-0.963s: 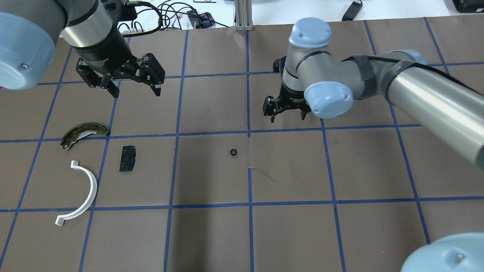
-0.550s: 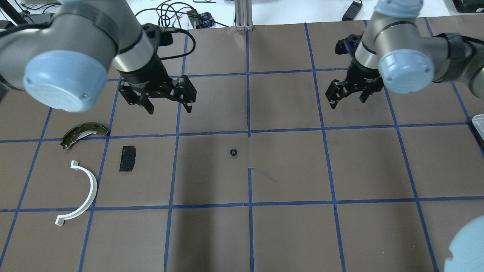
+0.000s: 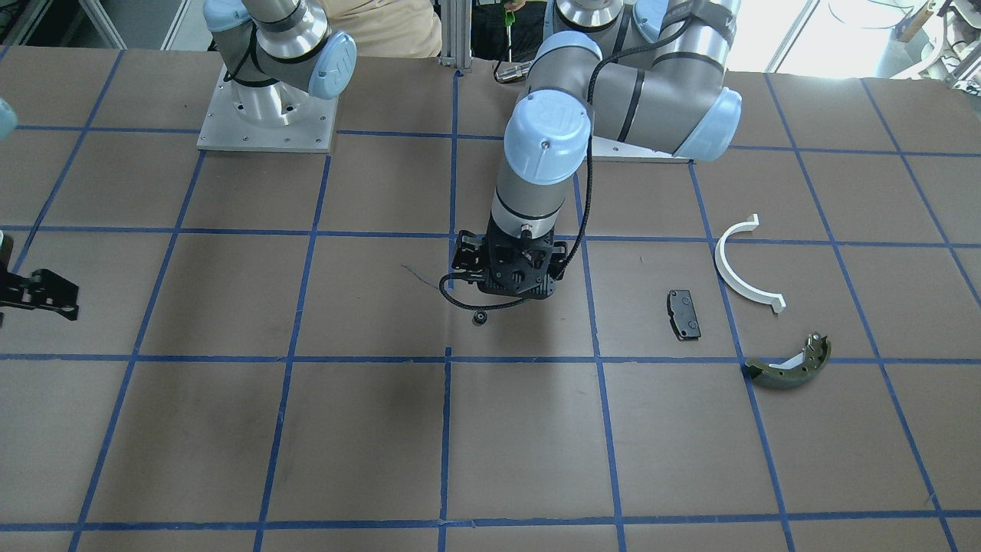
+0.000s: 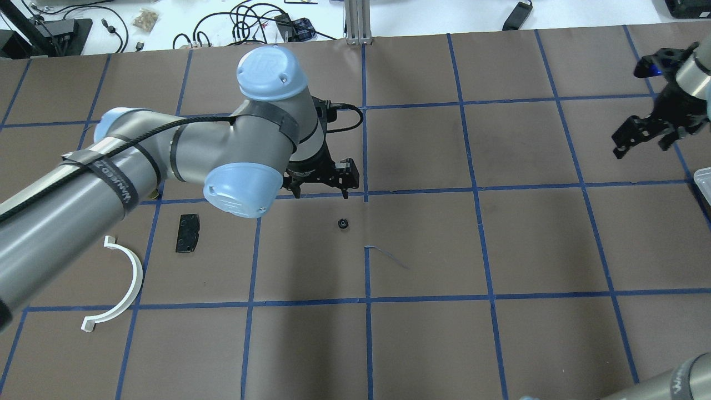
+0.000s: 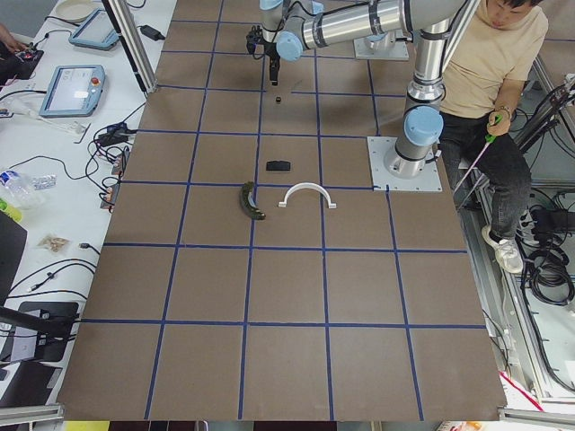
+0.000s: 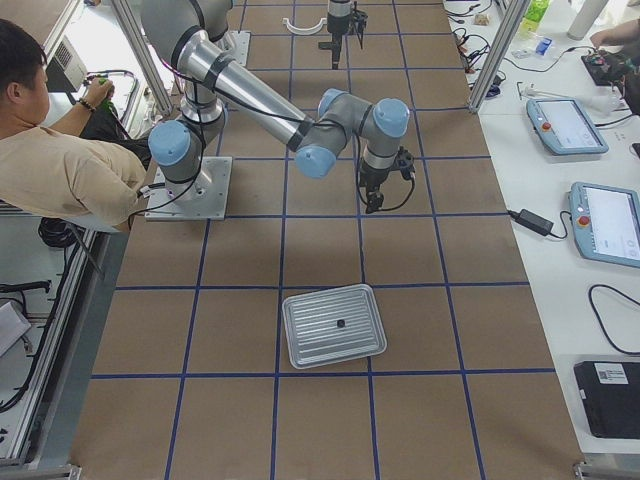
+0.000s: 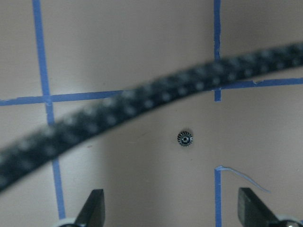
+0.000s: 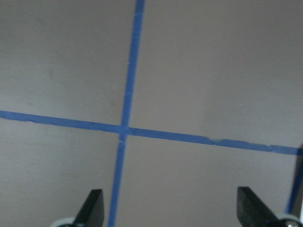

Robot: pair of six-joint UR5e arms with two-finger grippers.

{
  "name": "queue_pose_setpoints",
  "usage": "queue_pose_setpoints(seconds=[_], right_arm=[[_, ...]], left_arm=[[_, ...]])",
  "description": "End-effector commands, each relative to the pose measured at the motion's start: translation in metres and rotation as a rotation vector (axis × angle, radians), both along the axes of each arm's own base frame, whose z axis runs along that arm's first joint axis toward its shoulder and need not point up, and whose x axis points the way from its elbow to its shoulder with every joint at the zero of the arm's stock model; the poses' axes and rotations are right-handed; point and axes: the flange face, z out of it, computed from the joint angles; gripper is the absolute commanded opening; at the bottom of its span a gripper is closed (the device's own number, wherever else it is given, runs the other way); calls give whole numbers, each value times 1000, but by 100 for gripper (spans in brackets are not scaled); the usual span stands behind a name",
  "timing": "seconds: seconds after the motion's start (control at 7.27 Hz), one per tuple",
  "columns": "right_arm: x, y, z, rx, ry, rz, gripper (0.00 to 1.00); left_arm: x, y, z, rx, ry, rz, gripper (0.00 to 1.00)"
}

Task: Place bearing gear from tray to pile

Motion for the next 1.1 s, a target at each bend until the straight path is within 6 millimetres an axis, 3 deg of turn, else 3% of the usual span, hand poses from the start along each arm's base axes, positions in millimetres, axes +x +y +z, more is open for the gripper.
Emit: queue_pose_setpoints(seconds=[0.0, 0.14, 0.41, 0.55, 0.83, 0.96], right_arm=[[-112, 30, -23, 8, 36, -66, 100], [-158, 34, -35, -45, 87, -132, 100], [-233, 55, -82, -65, 104, -215, 100], [-251, 58, -86, -70, 96, -185, 100], [-260, 67, -95, -45, 69, -149, 87], [-260, 68, -96, -43, 67, -149, 75]], left_arm=[[-23, 2, -49, 44, -29, -16, 100], [-31, -1, -64, 30, -24, -28, 100], [-34, -4, -87, 51, -33, -1, 97], [-35, 0, -97, 66, -40, -8, 97], [-31, 11, -112, 34, -25, 0, 94], [-28, 11, -116, -22, -8, -5, 88]])
